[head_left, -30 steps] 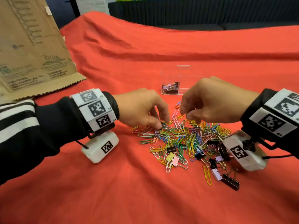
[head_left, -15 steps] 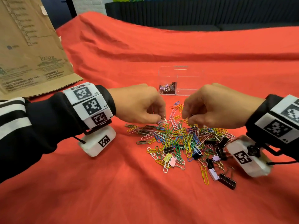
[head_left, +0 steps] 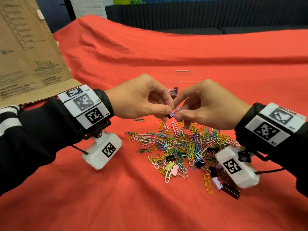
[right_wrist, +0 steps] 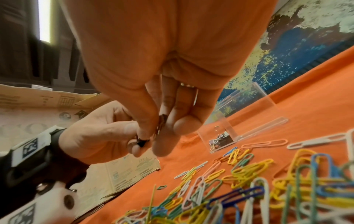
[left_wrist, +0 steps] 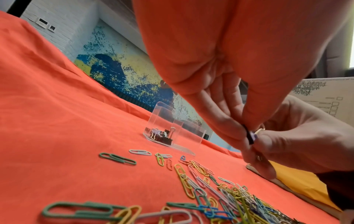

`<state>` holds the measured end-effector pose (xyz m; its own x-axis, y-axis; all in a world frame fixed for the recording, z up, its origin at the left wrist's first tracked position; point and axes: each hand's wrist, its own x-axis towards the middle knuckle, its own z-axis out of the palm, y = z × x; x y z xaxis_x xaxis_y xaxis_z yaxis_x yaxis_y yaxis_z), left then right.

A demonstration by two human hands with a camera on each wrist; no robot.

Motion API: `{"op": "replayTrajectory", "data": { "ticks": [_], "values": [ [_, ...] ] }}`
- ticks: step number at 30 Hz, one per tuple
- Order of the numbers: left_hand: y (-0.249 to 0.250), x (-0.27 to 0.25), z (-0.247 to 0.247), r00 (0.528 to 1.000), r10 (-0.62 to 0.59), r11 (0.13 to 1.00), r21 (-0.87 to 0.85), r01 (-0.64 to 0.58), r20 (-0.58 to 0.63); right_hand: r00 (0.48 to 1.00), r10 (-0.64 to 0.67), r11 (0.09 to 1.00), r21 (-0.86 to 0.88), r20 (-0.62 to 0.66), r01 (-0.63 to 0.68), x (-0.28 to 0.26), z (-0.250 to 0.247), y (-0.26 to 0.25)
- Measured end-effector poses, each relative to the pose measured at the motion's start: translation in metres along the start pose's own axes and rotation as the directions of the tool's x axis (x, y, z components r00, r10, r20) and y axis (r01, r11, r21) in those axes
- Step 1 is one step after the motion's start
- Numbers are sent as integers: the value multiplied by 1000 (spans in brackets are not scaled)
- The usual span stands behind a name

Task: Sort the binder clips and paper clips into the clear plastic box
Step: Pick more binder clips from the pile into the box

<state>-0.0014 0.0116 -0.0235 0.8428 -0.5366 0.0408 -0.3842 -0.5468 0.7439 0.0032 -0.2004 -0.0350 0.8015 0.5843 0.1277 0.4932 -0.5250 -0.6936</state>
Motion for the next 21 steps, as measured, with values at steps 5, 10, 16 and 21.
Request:
{"op": "replayTrajectory", "data": {
  "ticks": [5,10,16,21],
  "values": [
    [2,1,1,998,35,999,-2,-35,-61,998,29,996,85,51,-34,5,-2,3],
    [0,6,5,986,13,999,-42,-21,-166,999,40,986,162,-35,-34,11,-2,6],
    [-9,12,7,966,-55,993,-116,26,-252,991,87,990,122,-99,-75,27,-2,12],
    [-14,17,1,958,-80,992,-119,49,-276,991,95,993,76,-90,-89,41,-9,9]
  ]
}}
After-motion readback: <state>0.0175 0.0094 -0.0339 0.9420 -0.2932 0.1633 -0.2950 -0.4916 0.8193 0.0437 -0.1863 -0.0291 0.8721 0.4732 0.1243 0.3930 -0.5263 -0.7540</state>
